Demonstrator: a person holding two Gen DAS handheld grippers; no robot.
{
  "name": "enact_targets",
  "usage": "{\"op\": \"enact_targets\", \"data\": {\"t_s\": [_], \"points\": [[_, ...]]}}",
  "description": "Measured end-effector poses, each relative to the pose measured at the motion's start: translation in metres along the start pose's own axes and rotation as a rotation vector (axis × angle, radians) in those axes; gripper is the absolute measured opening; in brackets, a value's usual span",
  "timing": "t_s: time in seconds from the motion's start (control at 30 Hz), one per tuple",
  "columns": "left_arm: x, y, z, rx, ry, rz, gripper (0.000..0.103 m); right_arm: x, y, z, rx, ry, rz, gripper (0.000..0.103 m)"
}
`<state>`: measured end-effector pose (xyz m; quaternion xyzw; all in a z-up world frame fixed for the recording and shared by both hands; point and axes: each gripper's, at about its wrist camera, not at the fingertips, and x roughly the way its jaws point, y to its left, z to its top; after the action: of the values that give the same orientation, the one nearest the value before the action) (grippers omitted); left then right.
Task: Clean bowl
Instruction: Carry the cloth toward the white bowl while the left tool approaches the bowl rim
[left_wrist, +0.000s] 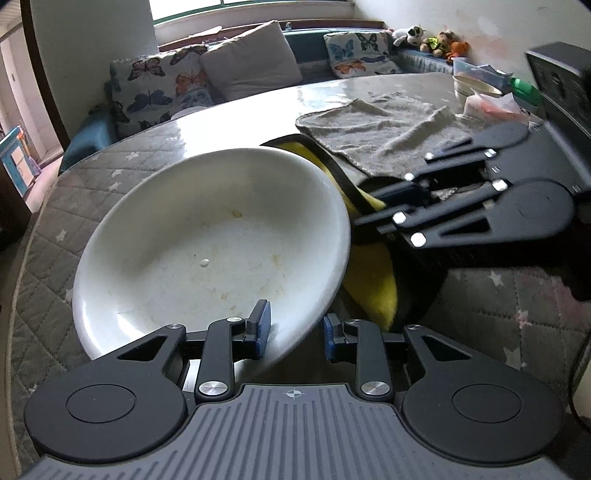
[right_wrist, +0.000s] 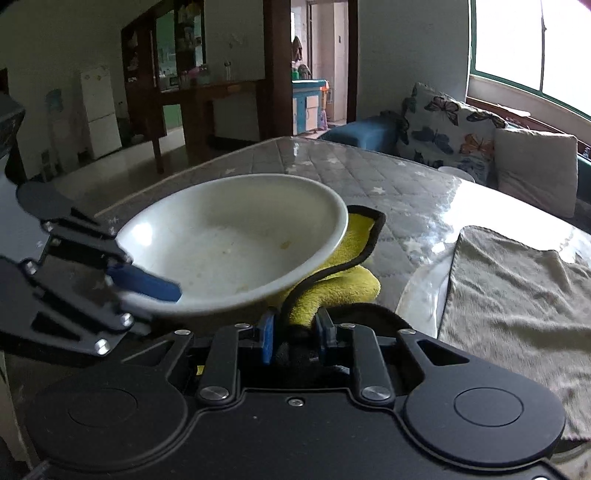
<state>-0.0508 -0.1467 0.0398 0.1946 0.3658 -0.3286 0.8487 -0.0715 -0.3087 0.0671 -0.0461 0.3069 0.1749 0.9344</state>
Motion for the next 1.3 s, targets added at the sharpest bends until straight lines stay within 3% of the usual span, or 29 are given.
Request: {"op": "enact_targets", "data": {"t_s": [0.27,0.7,0.9,1.03,1.3], "points": [[-0.004,0.003,-0.011,0.025,0.026,0.0,0.03,0.01,-0.007,0.001,-0.064,-0.018,0.017,0.024],[0.01,-0.011,0.008,0.066,0.053,0.027,0.032,-0.006,0.009,-0.013,-0.165,-0.023,0.047,0.024],[0.017,-0.014,0.014,0.112,0.04,0.007,0.032,-0.009,0.012,-0.015,-0.192,-0.03,0.058,0.024],[0.016,-0.011,0.015,0.125,0.03,-0.037,0.023,-0.012,0.013,-0.015,-0.21,-0.034,0.065,0.024],[0.005,-0.007,0.008,0.161,0.023,-0.074,0.021,-0.017,0.016,-0.017,-0.246,-0.043,0.079,0.024]]}}
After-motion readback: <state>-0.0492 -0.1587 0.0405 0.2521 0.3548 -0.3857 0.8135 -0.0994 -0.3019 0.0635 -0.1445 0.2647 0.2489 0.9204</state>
